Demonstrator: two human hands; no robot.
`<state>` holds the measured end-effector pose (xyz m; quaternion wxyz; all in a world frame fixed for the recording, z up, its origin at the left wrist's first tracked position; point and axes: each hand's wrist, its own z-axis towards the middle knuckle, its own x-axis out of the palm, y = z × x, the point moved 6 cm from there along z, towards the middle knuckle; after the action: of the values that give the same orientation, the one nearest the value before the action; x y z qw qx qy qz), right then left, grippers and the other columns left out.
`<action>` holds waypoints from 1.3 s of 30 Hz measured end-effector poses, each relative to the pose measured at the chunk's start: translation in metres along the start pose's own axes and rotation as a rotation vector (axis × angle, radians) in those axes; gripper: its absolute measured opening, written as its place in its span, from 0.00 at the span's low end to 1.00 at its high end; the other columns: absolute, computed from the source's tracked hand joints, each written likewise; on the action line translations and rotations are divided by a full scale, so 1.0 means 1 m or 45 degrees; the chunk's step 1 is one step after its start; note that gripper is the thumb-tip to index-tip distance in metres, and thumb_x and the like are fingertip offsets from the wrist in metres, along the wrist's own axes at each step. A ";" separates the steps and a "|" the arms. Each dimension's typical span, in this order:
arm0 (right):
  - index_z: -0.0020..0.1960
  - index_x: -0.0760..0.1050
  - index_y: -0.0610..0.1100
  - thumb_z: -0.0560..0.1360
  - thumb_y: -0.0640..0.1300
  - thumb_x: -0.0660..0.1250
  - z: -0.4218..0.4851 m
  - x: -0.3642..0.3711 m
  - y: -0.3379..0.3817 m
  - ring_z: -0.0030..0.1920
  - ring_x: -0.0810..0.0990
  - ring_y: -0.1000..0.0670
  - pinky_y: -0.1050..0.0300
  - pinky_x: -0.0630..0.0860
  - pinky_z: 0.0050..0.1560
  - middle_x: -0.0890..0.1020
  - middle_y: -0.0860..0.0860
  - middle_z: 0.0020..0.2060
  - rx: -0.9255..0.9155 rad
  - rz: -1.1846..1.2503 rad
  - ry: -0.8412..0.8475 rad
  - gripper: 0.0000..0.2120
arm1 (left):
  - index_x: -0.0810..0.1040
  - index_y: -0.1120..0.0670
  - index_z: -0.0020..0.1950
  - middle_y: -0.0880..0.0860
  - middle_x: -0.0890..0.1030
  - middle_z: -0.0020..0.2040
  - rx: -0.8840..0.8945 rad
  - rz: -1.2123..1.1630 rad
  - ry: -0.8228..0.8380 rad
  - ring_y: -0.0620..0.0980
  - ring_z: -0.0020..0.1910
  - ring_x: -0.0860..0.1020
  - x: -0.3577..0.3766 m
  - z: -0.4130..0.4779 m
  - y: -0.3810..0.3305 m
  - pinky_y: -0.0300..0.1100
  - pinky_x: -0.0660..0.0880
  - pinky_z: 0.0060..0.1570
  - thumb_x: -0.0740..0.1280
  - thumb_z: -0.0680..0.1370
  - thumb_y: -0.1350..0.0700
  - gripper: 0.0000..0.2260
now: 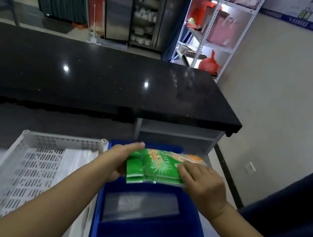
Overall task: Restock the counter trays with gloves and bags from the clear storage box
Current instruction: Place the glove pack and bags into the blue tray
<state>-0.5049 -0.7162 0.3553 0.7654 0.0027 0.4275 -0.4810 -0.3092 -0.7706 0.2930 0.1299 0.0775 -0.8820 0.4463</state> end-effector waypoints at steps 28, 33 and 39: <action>0.35 0.76 0.53 0.62 0.57 0.76 0.014 0.090 -0.109 0.33 0.80 0.59 0.60 0.77 0.35 0.82 0.56 0.32 0.643 1.008 1.214 0.12 | 0.74 0.51 0.58 0.46 0.81 0.45 0.854 1.052 -0.644 0.46 0.44 0.80 0.001 0.012 -0.028 0.42 0.75 0.45 0.69 0.72 0.62 0.16; 0.33 0.71 0.50 0.63 0.64 0.71 0.019 0.067 -0.149 0.27 0.71 0.56 0.59 0.60 0.25 0.74 0.55 0.26 0.510 0.362 0.975 0.18 | 0.75 0.51 0.62 0.52 0.77 0.60 0.582 1.943 -0.363 0.53 0.59 0.75 0.006 0.060 0.000 0.45 0.71 0.53 0.67 0.75 0.52 0.16; 0.39 0.71 0.48 0.67 0.63 0.69 0.015 0.055 -0.153 0.35 0.76 0.45 0.57 0.62 0.29 0.79 0.50 0.33 0.481 0.166 0.900 0.19 | 0.70 0.54 0.65 0.55 0.76 0.59 0.474 2.314 -0.130 0.56 0.56 0.73 0.019 0.096 0.021 0.49 0.71 0.52 0.70 0.71 0.45 0.25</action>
<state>-0.5990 -0.8450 0.3910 0.5861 0.3357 0.5674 -0.4711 -0.3479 -0.8360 0.2281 -0.3232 -0.6043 -0.5227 0.5071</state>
